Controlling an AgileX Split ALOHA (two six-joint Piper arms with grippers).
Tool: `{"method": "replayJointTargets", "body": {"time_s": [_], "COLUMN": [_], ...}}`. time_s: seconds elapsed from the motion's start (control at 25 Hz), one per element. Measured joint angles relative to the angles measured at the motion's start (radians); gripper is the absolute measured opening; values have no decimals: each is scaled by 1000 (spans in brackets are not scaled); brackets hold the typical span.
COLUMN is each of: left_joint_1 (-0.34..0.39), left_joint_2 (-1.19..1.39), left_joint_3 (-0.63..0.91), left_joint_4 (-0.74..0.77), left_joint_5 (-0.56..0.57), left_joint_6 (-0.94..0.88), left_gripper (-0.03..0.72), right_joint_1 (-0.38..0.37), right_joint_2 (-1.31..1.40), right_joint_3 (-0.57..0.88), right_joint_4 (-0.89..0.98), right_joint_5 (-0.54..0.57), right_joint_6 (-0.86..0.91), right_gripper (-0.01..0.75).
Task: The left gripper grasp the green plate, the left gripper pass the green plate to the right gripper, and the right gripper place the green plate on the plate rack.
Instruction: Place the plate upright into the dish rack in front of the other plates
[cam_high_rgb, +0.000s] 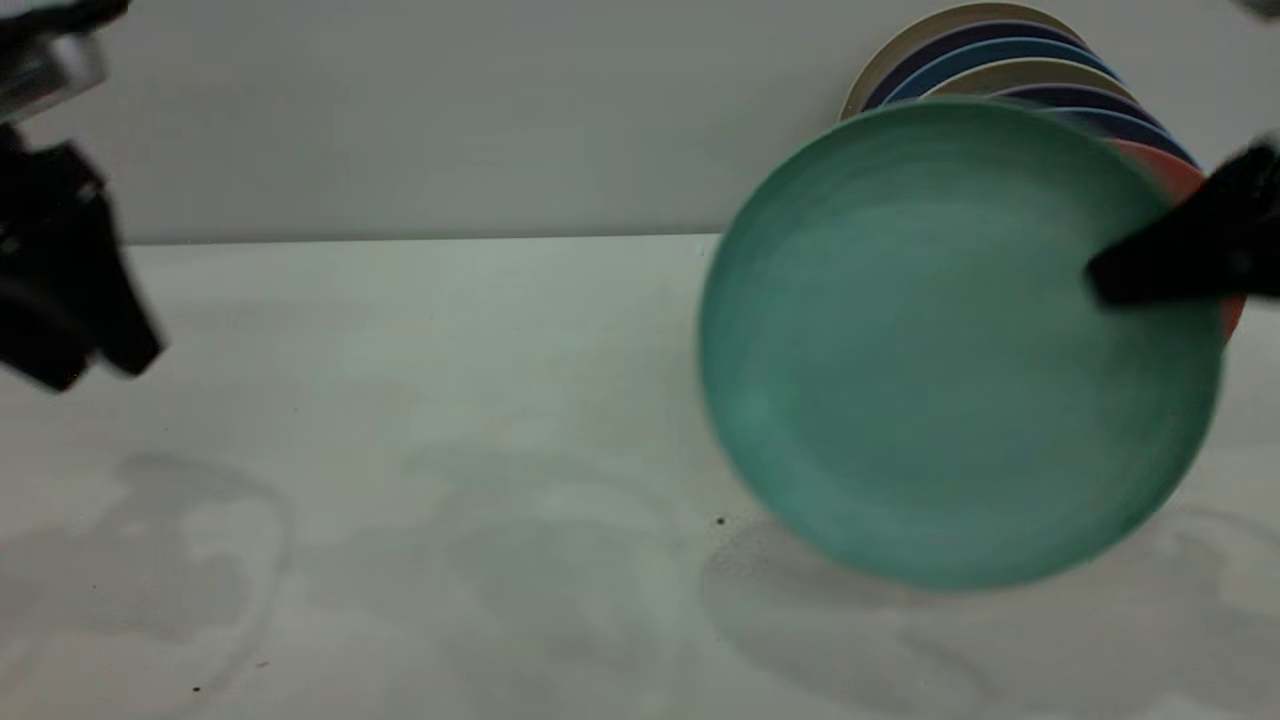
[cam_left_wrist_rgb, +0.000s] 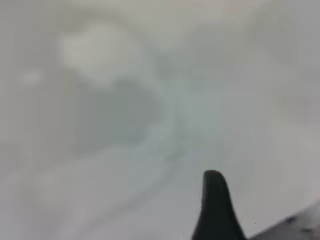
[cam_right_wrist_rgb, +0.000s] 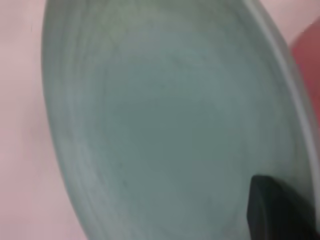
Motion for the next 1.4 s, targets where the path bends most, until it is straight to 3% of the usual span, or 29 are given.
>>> {"method": "replayJointTargets", "body": {"time_s": [0.12, 0.28, 0.56, 0.96, 1.4], "left_joint_1": [0, 0, 0, 0, 0], "left_joint_2": [0, 0, 0, 0, 0], "left_joint_3": [0, 0, 0, -3, -3], "left_joint_4": [179, 359, 394, 397, 397], "left_joint_5": [-30, -35, -35, -35, -49], "left_joint_6": [-163, -347, -399, -400, -402], "left_gripper": [514, 512, 512, 512, 512], "right_joint_1": [46, 88, 106, 106, 106], "right_joint_2": [-85, -112, -99, 41, 76], "right_joint_3": [-54, -136, -310, -488, -511], "right_joint_4": [-225, -558, -966, -1107, -1144], "right_joint_5": [-60, -52, -34, -73, -131], "right_joint_6": [55, 198, 437, 457, 449], "right_gripper": [48, 48, 48, 48, 48]}}
